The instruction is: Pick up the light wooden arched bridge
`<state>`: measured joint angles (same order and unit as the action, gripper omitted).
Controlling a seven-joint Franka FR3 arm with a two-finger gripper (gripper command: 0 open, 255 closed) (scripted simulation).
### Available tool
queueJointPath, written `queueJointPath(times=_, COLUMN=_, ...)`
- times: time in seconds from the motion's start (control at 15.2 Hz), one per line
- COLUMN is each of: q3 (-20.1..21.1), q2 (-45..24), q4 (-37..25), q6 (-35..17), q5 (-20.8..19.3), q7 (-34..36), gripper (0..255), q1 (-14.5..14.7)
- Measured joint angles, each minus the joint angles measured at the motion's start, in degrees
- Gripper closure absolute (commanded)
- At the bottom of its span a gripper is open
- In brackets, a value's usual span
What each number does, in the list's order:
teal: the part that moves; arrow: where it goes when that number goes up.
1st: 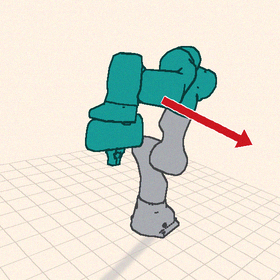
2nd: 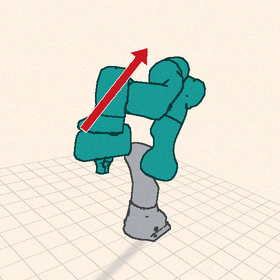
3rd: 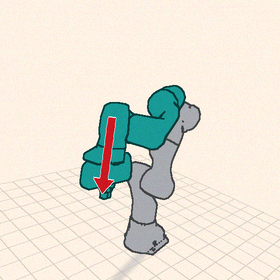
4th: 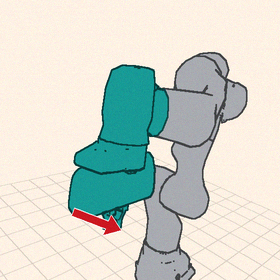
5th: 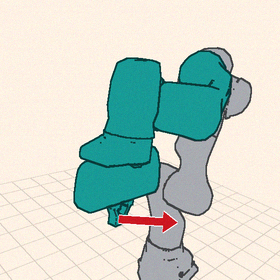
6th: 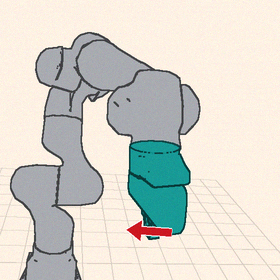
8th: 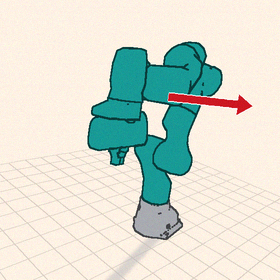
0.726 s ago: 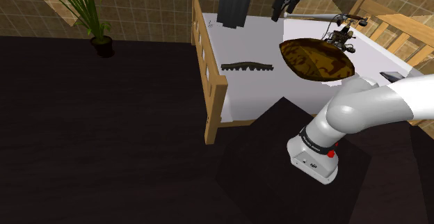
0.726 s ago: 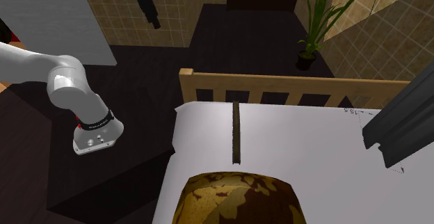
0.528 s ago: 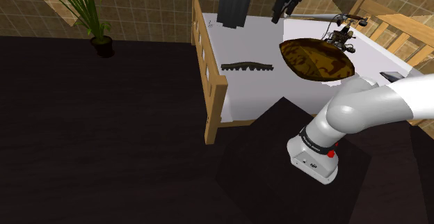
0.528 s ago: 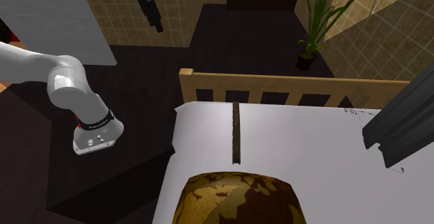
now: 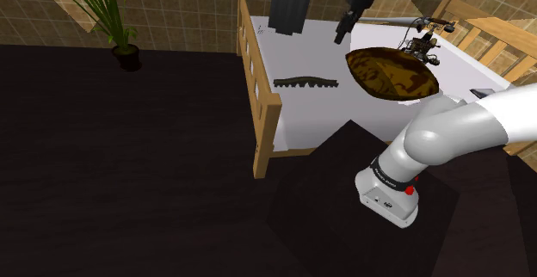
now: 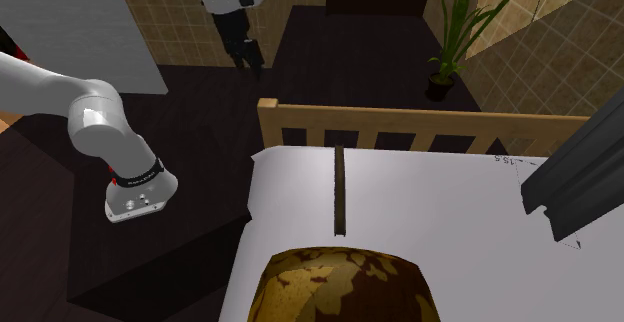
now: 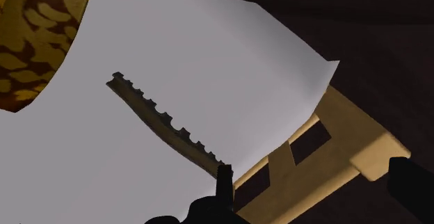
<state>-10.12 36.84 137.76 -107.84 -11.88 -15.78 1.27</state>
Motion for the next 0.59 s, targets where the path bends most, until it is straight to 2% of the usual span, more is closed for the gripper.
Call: queueJointPath(times=0.59, q3=-11.10, q2=-13.77, q4=1.27, q6=-14.51, q5=-2.00, q7=-17.97, gripper=0, q1=1.33)
